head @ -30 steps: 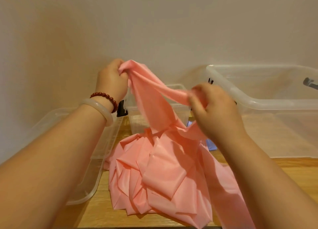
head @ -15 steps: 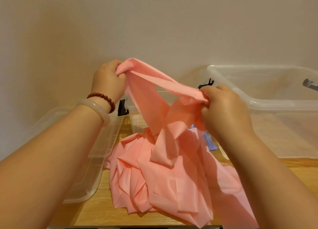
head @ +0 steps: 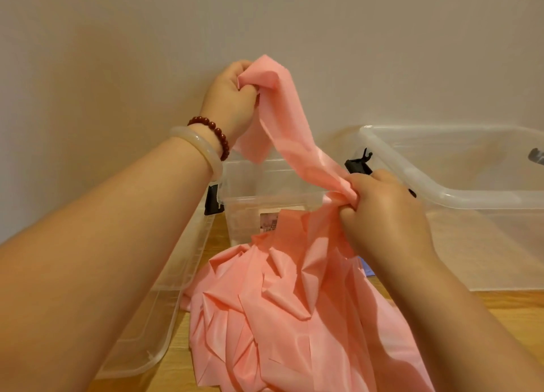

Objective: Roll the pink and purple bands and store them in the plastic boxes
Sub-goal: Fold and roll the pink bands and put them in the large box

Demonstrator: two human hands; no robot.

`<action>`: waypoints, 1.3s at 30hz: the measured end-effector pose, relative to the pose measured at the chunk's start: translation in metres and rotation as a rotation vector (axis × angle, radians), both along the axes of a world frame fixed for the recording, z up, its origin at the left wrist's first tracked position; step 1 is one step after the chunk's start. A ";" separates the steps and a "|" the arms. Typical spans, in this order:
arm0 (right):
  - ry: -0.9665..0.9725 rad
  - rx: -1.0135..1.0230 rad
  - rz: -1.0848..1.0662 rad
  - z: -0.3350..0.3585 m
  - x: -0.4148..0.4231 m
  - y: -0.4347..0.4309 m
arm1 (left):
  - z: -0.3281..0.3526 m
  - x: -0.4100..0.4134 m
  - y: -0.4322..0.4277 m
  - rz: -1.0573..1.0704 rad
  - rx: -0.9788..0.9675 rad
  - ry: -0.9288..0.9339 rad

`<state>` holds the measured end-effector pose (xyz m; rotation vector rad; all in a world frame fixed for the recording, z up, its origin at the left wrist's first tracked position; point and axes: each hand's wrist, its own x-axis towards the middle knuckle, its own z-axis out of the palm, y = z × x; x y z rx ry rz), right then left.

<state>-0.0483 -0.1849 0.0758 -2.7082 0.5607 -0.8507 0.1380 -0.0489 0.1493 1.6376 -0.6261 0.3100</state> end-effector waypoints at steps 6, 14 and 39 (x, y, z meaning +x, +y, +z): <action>0.168 0.093 0.161 -0.009 -0.001 0.013 | -0.037 -0.012 0.009 0.014 0.960 0.089; 0.360 0.553 0.508 -0.007 -0.010 0.013 | -0.041 -0.034 0.031 0.039 0.820 0.080; -0.150 0.319 0.197 -0.021 0.059 -0.002 | -0.069 -0.037 0.011 0.143 0.944 -0.036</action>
